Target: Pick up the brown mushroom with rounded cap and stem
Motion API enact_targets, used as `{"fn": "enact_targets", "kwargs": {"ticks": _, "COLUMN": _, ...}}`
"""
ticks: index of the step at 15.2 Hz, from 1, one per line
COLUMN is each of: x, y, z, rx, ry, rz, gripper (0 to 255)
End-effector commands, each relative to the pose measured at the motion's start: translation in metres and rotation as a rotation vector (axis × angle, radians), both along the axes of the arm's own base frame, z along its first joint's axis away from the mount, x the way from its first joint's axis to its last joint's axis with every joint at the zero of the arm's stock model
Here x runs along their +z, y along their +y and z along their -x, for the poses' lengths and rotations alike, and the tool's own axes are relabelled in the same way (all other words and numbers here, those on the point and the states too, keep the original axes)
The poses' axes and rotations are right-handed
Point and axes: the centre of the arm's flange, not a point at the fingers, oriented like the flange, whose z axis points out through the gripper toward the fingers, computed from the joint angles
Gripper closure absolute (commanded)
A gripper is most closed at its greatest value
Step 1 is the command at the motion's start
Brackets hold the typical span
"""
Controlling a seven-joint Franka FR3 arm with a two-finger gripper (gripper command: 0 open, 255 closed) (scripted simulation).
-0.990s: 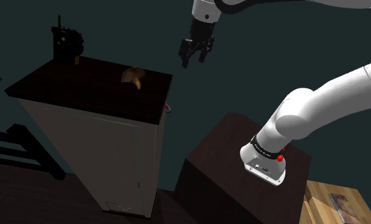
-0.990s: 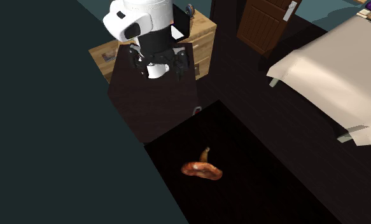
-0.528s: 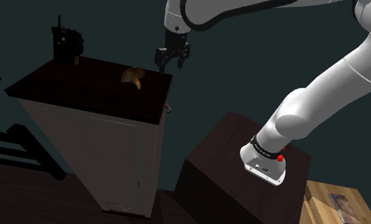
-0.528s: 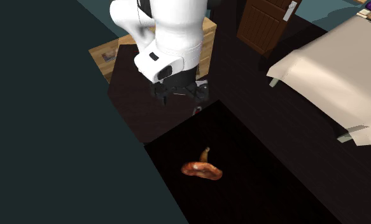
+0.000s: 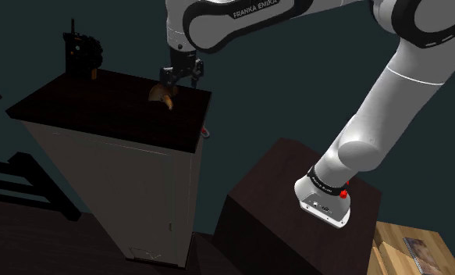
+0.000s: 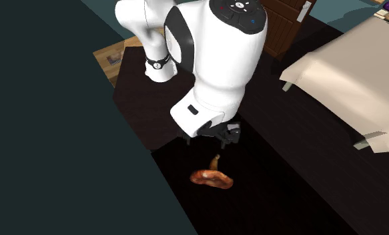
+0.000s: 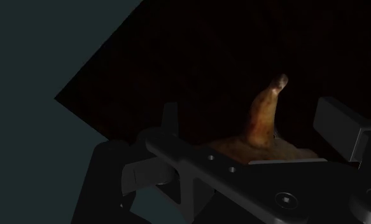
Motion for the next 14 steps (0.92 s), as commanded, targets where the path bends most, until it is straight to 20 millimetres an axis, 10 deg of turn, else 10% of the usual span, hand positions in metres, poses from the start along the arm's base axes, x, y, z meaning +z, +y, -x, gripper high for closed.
{"fn": "enact_targets", "kwargs": {"ticks": 1, "x": -0.015, "y": 0.015, "z": -0.018, "rx": -0.002, "ry": -0.009, "rz": 0.011, "gripper": 0}}
{"fn": "enact_targets", "kwargs": {"ticks": 13, "x": -0.070, "y": 0.031, "z": -0.043, "rx": -0.003, "ry": -0.019, "rz": 0.024, "gripper": 0}}
{"fn": "enact_targets", "kwargs": {"ticks": 14, "x": -0.070, "y": 0.031, "z": -0.043, "rx": -0.003, "ry": -0.019, "rz": 0.024, "gripper": 255}}
